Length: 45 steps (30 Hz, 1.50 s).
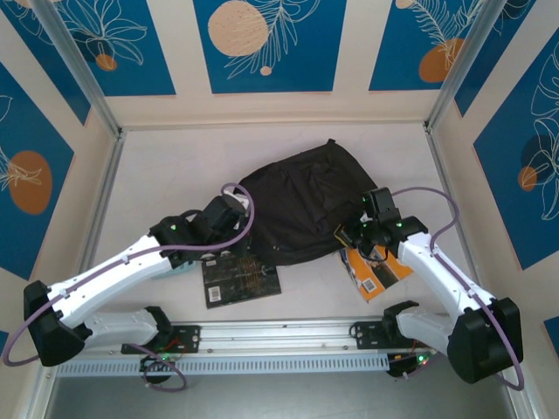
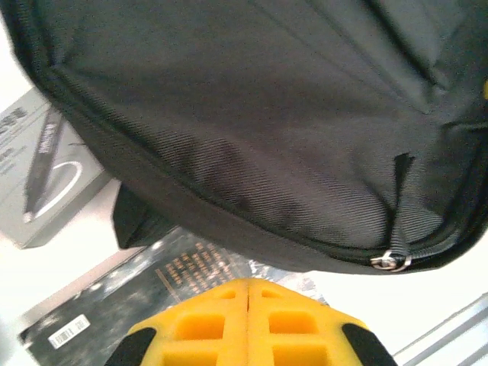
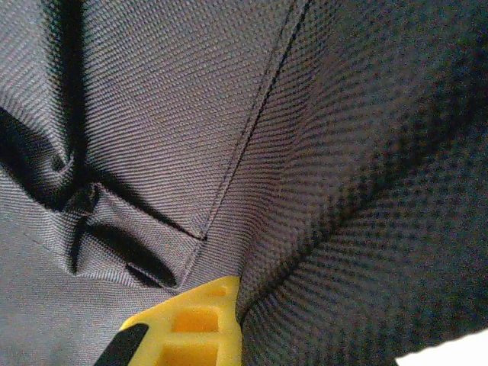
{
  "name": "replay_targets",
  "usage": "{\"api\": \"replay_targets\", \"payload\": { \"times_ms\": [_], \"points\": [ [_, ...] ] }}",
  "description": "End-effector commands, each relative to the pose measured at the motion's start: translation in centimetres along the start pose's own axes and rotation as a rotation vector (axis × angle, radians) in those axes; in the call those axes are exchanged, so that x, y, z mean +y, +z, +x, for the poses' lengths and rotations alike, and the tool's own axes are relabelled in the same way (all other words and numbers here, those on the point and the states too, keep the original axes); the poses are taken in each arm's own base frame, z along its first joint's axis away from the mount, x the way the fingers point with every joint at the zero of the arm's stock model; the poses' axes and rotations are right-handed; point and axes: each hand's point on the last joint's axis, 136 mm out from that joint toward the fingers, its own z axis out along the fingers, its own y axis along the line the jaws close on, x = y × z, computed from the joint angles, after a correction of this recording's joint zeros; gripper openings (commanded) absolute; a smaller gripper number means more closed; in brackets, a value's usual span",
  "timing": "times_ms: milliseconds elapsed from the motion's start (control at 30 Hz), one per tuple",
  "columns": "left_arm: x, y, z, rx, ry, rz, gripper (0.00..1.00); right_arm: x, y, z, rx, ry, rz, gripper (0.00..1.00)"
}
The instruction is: Pack books, pencil case, and school supplies into a backpack
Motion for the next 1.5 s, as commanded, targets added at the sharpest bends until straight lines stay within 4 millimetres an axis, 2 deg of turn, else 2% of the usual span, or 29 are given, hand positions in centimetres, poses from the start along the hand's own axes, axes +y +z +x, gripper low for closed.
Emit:
{"api": "replay_targets", "payload": {
  "times_ms": [0, 133, 233, 300, 367, 467, 733, 933, 1167, 1233, 1300, 1367, 1433, 1467],
  "points": [
    [-1.6, -0.1, -0.9, -0.053, -0.025, 0.113, 0.00, 0.6, 0.0, 1.0, 0.038, -0.047, -0.054, 0.00],
    [-1.5, 0.0, -1.1, -0.061, -0.052, 0.101, 0.02, 0.5, 0.0, 1.3, 0.040, -0.051, -0.052, 0.00],
    [-2.2, -0.1, -1.6, -0.030, -0.032, 0.105, 0.32, 0.6, 0.0, 1.5, 0.031, -0.071, -0.041, 0.00],
    [-3.6, 0.1, -1.8, 0.019, 0.021, 0.141, 0.46, 0.6, 0.1, 1.7, 0.034, -0.077, -0.037, 0.00],
    [-4.4, 0.5, -1.7, 0.067, 0.089, 0.129, 0.55, 0.6, 0.2, 1.7, 0.035, -0.076, -0.035, 0.00],
    [-5.1, 1.5, -1.2, 0.131, 0.188, 0.080, 0.62, 0.7, 0.3, 1.7, 0.033, -0.077, -0.037, 0.00],
    [-6.5, 4.0, 0.5, 0.240, 0.333, 0.006, 0.65, 0.8, 0.1, 1.6, 0.030, -0.080, -0.032, 0.00],
    [-6.6, 5.5, 1.2, 0.281, 0.363, -0.022, 0.62, 0.7, 0.3, 1.6, 0.033, -0.078, -0.033, 0.00],
    [-7.4, 6.9, 2.5, 0.323, 0.361, 0.007, 0.53, 0.5, 0.4, 1.4, 0.037, -0.064, -0.035, 0.00],
    [-7.7, 7.1, 2.8, 0.333, 0.362, 0.017, 0.46, 0.6, 0.4, 1.3, 0.036, -0.063, -0.037, 0.00],
    [-7.8, 7.3, 3.0, 0.341, 0.361, 0.021, 0.34, 0.6, 0.4, 1.2, 0.036, -0.062, -0.037, 0.00],
    [-7.8, 7.4, 3.3, 0.353, 0.361, 0.026, 0.17, 0.6, 0.3, 1.1, 0.032, -0.062, -0.037, 0.00],
    [-7.8, 7.3, 3.4, 0.350, 0.359, 0.030, 0.03, 0.5, 0.3, 1.0, 0.030, -0.061, -0.037, 0.00],
    [-7.7, 7.2, 3.3, 0.346, 0.357, 0.029, 0.00, 0.5, 0.3, 0.9, 0.029, -0.059, -0.036, 0.00]
  ]
}}
